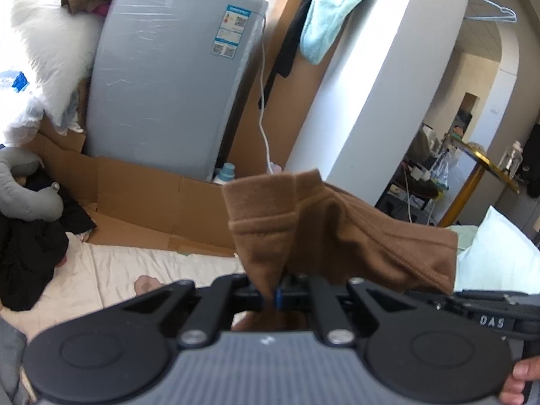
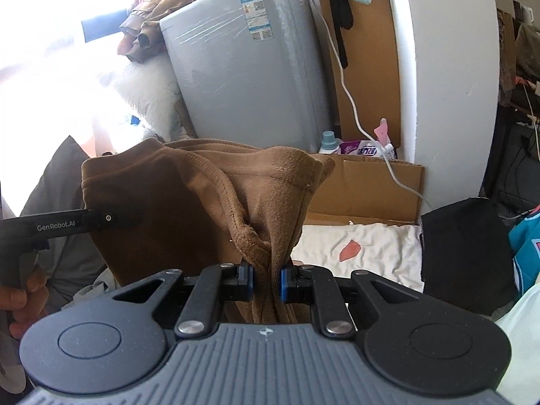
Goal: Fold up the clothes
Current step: 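Lift the brown shirt off the sheet with both tools, then carry the lifted brown shirt away from the bed with both tools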
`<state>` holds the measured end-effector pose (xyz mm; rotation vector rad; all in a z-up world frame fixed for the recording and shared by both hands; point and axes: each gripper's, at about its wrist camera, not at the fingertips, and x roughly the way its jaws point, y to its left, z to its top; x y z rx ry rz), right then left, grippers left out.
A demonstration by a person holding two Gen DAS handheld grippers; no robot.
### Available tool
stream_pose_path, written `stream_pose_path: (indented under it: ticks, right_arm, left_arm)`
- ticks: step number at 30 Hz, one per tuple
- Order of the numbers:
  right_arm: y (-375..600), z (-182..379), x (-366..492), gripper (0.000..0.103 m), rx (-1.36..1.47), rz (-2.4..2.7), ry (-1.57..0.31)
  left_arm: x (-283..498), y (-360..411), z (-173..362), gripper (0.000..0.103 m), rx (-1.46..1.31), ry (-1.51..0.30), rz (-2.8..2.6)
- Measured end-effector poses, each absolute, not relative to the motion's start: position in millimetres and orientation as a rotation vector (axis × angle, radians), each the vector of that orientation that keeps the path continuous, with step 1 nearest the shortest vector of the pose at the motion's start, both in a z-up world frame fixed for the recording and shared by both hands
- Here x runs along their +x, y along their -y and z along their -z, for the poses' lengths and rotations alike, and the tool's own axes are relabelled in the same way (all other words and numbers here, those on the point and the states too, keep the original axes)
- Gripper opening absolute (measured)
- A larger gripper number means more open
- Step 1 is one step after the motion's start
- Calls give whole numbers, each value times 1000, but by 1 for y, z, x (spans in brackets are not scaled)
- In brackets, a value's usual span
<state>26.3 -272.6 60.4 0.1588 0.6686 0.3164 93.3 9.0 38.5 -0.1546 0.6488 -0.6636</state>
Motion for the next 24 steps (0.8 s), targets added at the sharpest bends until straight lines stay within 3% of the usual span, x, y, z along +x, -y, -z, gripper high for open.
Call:
stream_pose_path:
  ticks: [24]
  right_arm:
    - [334,-56,23,13,159,-178,-663]
  left_arm:
    - [80,66,-24,6,-186,-678,732]
